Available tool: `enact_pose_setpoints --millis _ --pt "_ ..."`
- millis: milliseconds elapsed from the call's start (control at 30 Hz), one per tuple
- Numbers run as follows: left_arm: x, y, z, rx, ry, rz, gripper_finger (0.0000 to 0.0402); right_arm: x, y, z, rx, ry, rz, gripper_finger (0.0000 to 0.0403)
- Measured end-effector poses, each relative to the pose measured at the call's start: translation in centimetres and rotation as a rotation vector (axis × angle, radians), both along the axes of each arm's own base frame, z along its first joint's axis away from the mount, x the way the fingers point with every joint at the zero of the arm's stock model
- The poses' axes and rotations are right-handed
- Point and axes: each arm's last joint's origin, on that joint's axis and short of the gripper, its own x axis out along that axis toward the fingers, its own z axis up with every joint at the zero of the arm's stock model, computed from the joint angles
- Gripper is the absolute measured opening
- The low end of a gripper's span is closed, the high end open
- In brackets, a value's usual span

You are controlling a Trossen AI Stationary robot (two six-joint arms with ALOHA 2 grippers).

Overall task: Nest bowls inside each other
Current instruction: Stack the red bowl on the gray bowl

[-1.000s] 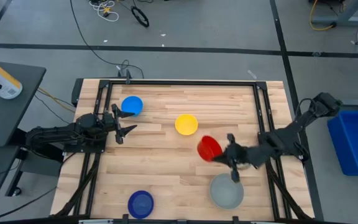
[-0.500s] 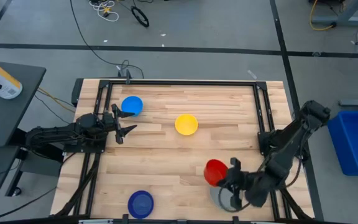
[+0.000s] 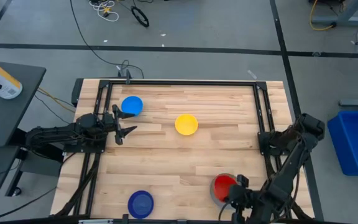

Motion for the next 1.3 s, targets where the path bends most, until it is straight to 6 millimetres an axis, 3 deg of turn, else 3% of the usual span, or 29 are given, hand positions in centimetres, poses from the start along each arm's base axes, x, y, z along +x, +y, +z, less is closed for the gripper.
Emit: enact_pose_setpoints --millis 367,700,1133,1300 --pt "0.0 -0.1 -0.1 -0.014 0.002 -0.027 0.0279 0.8 0.9 -3.1 0.03 0.171 -0.016 0.0" --pt "0.0 -0.1 -0.1 -0.009 0.003 -0.026 0.0279 1.7 0.5 -3.6 0.034 0.203 0.0 0.0" --pt "0.0 -0.1 -0.1 -0.006 0.004 -0.025 0.0279 2.3 -0.5 -5.9 0.107 0.266 -0.002 0.0001" --pt "0.0 -0.1 -0.1 -0.006 0.004 -0.026 0.0279 2.4 -0.4 -6.0 0.125 0.261 0.001 0.0022"
